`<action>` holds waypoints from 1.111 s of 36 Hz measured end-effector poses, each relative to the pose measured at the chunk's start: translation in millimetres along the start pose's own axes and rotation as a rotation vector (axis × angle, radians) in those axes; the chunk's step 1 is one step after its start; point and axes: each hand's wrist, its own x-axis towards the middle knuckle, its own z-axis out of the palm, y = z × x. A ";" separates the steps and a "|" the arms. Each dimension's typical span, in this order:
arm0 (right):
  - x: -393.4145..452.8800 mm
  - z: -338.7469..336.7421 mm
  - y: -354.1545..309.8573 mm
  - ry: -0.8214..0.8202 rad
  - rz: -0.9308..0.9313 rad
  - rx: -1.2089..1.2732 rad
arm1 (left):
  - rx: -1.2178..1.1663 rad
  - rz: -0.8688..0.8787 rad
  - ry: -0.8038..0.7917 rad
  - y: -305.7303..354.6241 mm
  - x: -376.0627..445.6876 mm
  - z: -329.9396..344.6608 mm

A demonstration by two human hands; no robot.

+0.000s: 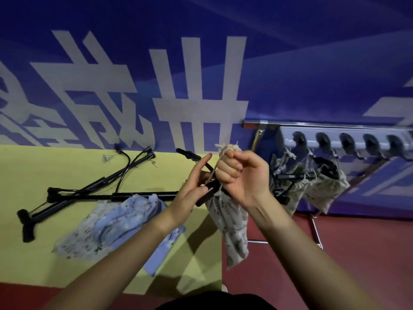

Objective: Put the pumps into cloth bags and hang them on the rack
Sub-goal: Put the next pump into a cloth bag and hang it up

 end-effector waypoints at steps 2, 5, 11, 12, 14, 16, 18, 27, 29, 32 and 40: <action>-5.2 -1.2 -3.3 0.076 0.003 -0.149 | 0.045 -0.045 -0.021 0.0 1.6 4.4; -18.0 -0.6 -9.8 0.218 0.015 -0.546 | 0.244 -0.086 -0.093 0.9 6.6 6.6; -49.9 16.8 -33.7 0.259 0.042 -1.229 | 0.488 -0.025 -0.152 22.6 10.1 6.9; -53.6 20.2 -36.7 0.262 0.042 -1.269 | 0.497 -0.017 -0.158 26.1 10.7 6.7; -59.2 26.0 -40.1 0.263 0.043 -1.308 | 0.526 0.019 -0.155 33.4 12.9 6.9; -63.7 29.6 -40.7 0.268 0.036 -1.345 | 0.494 0.077 -0.137 44.9 12.4 11.6; -67.4 30.3 -41.4 0.294 0.014 -1.382 | 0.384 0.175 -0.056 54.9 11.6 16.0; -88.0 20.6 -65.6 0.349 -0.090 -1.344 | 0.530 0.273 -0.176 49.0 37.2 50.4; -91.5 13.3 -77.2 0.353 -0.125 -1.322 | 0.562 0.223 -0.265 38.1 44.2 63.9; -100.0 -4.9 -96.6 0.357 -0.179 -1.214 | 0.537 0.201 -0.298 26.5 50.6 86.0; -135.4 -69.5 -161.6 0.354 -0.098 -1.011 | 0.465 0.206 -0.274 1.6 99.3 174.4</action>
